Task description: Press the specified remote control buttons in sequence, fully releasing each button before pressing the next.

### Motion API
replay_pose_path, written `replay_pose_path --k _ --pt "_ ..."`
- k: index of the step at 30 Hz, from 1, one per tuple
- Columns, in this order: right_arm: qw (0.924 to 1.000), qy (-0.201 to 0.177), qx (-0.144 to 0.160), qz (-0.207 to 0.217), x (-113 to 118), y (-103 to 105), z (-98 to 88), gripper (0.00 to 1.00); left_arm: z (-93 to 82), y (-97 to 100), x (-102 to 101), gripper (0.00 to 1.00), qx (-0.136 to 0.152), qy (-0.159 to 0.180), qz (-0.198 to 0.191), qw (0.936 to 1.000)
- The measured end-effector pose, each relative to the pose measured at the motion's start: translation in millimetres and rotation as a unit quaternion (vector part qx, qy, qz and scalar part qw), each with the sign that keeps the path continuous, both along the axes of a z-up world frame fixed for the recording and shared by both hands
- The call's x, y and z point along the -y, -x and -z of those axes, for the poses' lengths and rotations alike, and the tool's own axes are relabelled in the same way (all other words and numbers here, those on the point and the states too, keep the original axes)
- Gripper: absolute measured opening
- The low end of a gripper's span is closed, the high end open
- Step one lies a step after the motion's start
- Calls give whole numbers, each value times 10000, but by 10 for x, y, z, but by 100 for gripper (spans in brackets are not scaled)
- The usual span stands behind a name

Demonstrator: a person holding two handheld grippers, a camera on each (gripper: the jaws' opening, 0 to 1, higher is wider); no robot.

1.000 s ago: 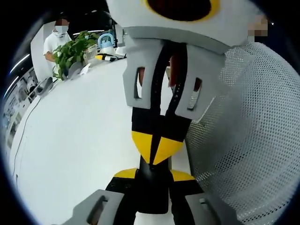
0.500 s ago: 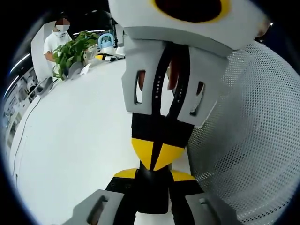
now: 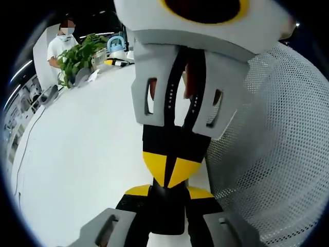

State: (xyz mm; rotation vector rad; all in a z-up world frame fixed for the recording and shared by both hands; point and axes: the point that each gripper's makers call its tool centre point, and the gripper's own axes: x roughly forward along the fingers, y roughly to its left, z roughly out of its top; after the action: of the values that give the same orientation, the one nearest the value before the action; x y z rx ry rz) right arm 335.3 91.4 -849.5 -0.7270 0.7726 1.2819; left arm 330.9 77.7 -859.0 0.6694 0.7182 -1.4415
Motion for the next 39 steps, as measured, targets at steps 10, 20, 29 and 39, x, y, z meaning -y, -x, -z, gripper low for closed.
replay_pose_path --k 10,20,29,39 --pt "9990 60 -134 -423 44 55 -3 0 -12 39 22 25 38 109 -87 9999" --pt "9968 134 -166 -765 74 114 -5 0 -6 45 27 25 42 91 -156 9998" --pt "9963 66 -192 -839 97 146 -11 4 -1 41 27 25 39 -44 -54 10000" --pt "9967 62 -275 -759 143 145 -17 6 -4 41 35 25 20 26 -101 9999"
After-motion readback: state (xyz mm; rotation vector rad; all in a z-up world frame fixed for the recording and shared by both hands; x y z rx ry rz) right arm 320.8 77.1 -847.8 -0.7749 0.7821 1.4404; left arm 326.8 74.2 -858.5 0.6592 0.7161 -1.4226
